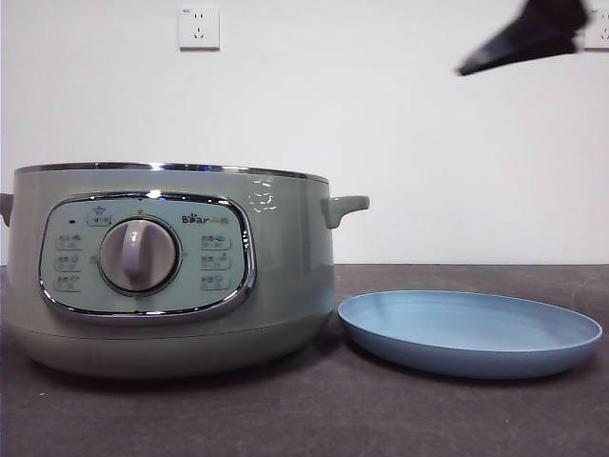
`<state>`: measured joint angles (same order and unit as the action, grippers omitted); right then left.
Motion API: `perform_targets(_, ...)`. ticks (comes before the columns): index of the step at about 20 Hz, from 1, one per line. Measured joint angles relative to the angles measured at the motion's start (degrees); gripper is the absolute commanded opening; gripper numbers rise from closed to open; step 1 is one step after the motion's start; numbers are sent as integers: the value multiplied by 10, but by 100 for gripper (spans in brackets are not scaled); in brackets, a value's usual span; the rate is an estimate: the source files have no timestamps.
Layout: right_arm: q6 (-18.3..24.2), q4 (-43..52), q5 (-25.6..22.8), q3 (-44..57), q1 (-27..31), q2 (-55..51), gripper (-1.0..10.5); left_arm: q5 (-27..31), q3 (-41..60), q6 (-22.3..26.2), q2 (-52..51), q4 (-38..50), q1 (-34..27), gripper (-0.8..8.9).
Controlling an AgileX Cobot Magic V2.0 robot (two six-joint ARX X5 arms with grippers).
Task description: Take the pumpkin out from the steamer,put the pumpkin in the blue plate,close the lid
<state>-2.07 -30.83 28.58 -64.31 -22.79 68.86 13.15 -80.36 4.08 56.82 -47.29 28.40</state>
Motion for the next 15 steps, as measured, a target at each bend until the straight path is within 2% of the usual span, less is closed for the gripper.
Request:
perform_targets(5,21,-28,-36,-106,-78,101,579,55,0,0,-53,-28,0,-9)
perform_targets(8,47,-100,-93,-213,-131,189,635,95,0,0,-82,-48,0,-9)
perform_targets(11,83,-174,-140,-335,-180,294,634,140,0,0,-104,-68,0,-9)
perform_targets(15,115,-193,-207,-423,-229,387,632,163,0,0,-112,-91,0,-9)
